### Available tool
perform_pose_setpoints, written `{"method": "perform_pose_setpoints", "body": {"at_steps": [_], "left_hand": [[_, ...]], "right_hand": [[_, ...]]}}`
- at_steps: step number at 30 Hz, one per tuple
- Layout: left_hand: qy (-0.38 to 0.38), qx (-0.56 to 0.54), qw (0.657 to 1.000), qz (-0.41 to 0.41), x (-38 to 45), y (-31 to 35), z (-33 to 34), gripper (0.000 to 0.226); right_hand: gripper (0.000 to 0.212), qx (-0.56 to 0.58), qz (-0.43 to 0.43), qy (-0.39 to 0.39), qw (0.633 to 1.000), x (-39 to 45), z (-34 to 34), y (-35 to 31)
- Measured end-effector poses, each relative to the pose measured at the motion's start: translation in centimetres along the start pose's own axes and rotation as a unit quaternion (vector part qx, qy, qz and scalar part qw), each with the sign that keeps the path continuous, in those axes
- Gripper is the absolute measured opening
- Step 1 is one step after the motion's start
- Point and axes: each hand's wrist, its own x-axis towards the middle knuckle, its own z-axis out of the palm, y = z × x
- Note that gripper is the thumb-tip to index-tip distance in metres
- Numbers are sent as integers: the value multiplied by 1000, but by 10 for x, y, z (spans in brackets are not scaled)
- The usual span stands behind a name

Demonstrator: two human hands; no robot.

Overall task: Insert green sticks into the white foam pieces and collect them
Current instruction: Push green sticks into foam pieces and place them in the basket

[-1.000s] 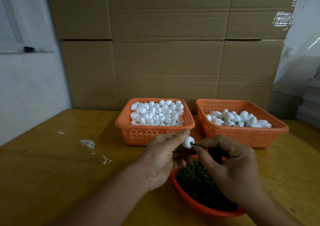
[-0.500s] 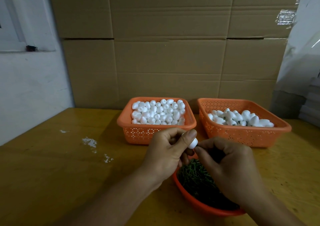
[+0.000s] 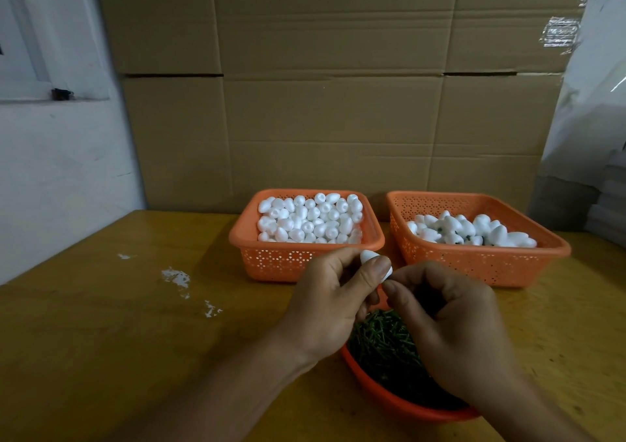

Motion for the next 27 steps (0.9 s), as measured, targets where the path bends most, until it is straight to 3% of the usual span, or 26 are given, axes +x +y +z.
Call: {"method": "perform_pose_setpoints", "body": {"at_steps": [5,15,19,23,27], "left_hand": [[0,18,1000,5,-1,-4,2,27],[-3,9,1000,-6,0,-7,0,31],[-9,5,1000,-27,-1,-9,-1,29],[2,33,999,-21,-1,-12,0,8],[-3,63,998,-8,-1,-14,2,25]], "right_hand": [[16,17,1,-16,1000,0,0,-1],[8,52,71,-41,995,9,-4,8],[7,34,97,7,995,18,-13,20],[14,6,139,92,986,36,-24,44],[11,-93,200,129,967,61,-37,79]]}}
